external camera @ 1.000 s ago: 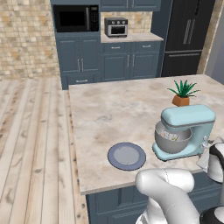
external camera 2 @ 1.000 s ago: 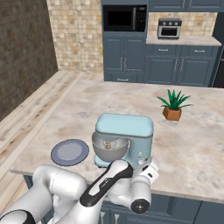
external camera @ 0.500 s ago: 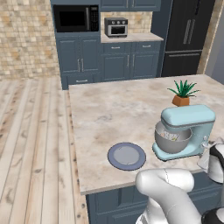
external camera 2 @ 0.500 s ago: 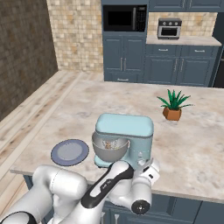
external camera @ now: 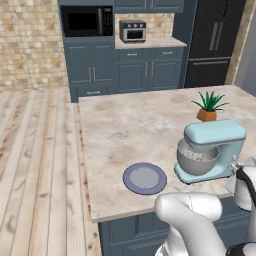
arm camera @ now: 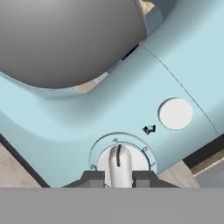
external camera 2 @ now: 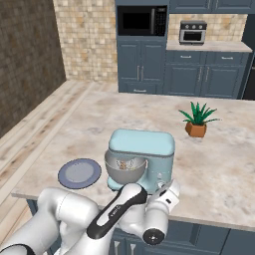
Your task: Add butter and sugar cubes to the stand mixer bowl and then turn on the stand mixer to begin making frosting.
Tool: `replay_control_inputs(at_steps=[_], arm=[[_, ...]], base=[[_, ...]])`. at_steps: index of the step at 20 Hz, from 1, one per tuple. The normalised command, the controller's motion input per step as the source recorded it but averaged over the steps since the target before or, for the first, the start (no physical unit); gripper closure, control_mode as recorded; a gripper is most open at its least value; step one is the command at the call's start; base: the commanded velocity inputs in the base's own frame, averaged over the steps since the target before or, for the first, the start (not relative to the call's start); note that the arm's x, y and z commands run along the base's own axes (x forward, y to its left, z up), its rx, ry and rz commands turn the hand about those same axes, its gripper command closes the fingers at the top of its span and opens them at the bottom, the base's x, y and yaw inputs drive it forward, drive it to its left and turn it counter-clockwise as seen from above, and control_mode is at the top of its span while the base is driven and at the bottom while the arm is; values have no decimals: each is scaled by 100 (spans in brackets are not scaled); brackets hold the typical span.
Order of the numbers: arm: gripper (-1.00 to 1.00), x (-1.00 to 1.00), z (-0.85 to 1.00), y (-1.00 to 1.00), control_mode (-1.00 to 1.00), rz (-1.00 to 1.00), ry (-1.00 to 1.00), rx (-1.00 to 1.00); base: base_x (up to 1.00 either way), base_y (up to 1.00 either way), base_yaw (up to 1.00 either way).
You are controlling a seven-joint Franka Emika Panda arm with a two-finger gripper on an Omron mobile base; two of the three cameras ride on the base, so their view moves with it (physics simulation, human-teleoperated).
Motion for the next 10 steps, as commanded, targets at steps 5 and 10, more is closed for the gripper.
replay_control_inputs(at_steps=[5, 10], arm=[[100, 2, 9, 16, -100, 0, -8, -6], [100, 23, 3, 20, -100, -1, -2, -1]], base=[[0, 0, 0], [0, 0, 0]])
